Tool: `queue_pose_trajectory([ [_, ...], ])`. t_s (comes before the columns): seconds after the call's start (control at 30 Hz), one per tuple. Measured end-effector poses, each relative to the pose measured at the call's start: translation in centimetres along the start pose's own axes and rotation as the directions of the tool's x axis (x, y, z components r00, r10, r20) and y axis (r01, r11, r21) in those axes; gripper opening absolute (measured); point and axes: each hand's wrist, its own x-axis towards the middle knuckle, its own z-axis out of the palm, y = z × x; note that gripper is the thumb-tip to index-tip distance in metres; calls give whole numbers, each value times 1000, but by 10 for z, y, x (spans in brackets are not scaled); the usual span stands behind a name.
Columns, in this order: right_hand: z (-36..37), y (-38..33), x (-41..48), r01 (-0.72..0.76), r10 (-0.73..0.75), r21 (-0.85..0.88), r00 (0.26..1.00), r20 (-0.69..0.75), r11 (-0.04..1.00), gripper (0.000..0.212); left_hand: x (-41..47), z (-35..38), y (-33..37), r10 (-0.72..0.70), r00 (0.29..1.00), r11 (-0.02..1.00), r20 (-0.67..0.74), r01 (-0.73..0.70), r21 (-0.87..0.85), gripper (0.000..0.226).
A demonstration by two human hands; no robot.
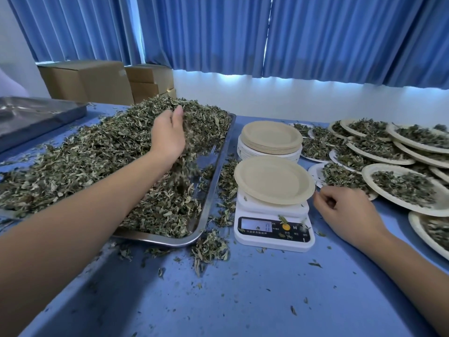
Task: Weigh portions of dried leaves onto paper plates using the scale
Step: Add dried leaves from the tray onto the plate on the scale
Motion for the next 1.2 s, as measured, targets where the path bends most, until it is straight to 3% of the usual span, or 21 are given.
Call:
queue_pose_trajectory([
  [0.33, -1, -2, -1, 5, -5, 23, 1000, -16, 1000, 49, 27, 2, 4, -282, 949, 926, -144, 229, -300, 48],
  [0.43, -2, -2, 0, 15, -15, 28, 1000, -2, 1000, 48, 30, 1, 9, -166, 955, 973, -247, 117, -200, 45],
  [0.53, -2, -1, 0, 18, -18, 39, 1000, 2, 999, 47, 30, 2, 13, -44, 977, 994, -210, 22, -106, 43],
  [0.8, -3, -1, 1, 29, -30, 51, 999, 18, 998, 50, 40, 10, 35, -257, 942, 918, -216, 167, -360, 48],
  [1.0, -3, 0, 1, 18, -20, 65, 999, 26, 998, 50, 28, 24, 55, -415, 904, 791, -100, 304, -531, 47],
  [1.2, -2, 2, 2, 18, -20, 69, 999, 33, 997, 51, -10, 59, 87, -429, 879, 621, 208, 454, -639, 39],
])
